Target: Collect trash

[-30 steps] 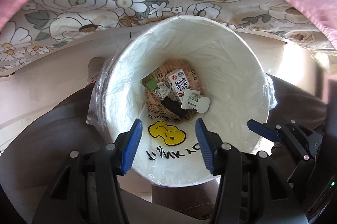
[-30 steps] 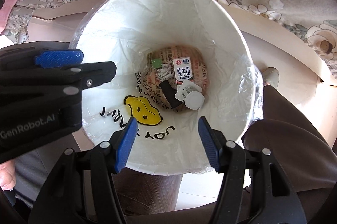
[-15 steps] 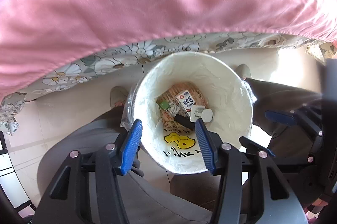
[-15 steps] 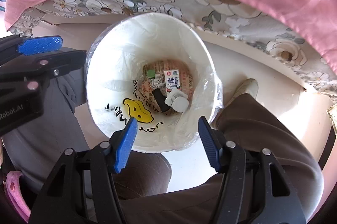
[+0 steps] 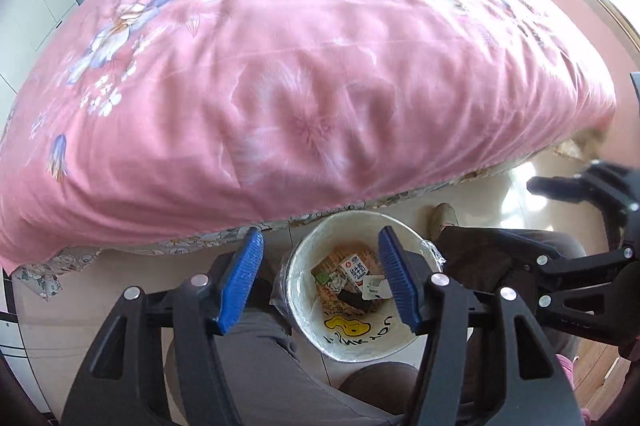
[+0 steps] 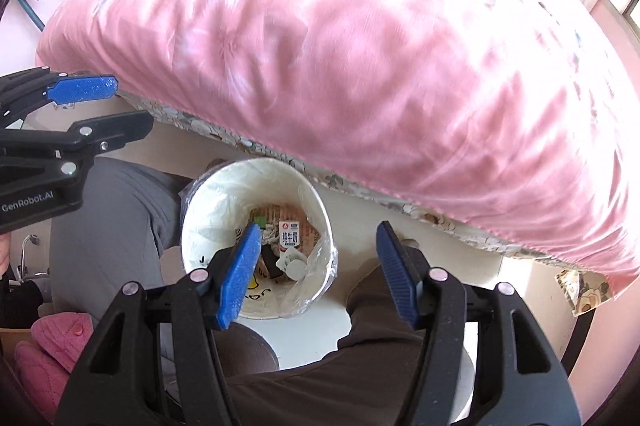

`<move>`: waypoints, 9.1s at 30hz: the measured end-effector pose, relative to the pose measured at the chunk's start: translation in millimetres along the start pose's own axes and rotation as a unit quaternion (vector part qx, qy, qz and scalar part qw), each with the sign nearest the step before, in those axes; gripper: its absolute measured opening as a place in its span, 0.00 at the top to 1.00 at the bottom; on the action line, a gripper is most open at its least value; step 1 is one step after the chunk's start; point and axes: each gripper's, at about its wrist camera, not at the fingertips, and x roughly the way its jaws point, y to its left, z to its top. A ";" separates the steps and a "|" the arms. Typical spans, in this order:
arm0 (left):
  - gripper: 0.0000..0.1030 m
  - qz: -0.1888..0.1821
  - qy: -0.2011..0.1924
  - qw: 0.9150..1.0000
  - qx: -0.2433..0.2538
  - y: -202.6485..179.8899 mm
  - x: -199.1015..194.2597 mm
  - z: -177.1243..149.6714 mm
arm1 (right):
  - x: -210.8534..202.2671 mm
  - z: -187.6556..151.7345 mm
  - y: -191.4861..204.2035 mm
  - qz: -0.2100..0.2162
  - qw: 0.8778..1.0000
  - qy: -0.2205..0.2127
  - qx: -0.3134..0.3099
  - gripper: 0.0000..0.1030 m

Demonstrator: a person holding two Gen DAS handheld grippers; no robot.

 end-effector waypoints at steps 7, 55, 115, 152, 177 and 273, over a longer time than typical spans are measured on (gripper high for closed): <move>0.38 0.015 -0.042 0.999 0.010 0.0 -26.8 35.1 | -50.3 46.0 -17.3 -0.018 0.998 -0.066 -0.008 0.35; 0.24 -0.011 -0.098 0.995 -0.004 85.4 79.9 297.7 | 11.5 441.7 -150.3 0.017 0.988 -0.130 0.086 0.27; 0.78 0.133 -0.203 0.970 -0.012 73.0 -124.4 346.1 | -151.9 397.1 -153.5 -0.074 0.985 -0.152 0.042 0.54; 0.78 0.120 -0.167 0.973 0.104 -0.1 -180.6 67.6 | -224.4 73.3 13.2 -0.051 0.978 -0.163 -0.119 0.54; 0.78 0.023 -0.009 0.994 0.107 -22.5 -5.3 -31.8 | -39.7 -10.0 6.7 0.042 0.997 -0.029 -0.051 0.54; 0.26 -0.040 0.138 0.989 -0.035 -5.9 134.3 -56.4 | 141.3 -45.4 12.1 0.044 0.993 0.106 0.037 0.35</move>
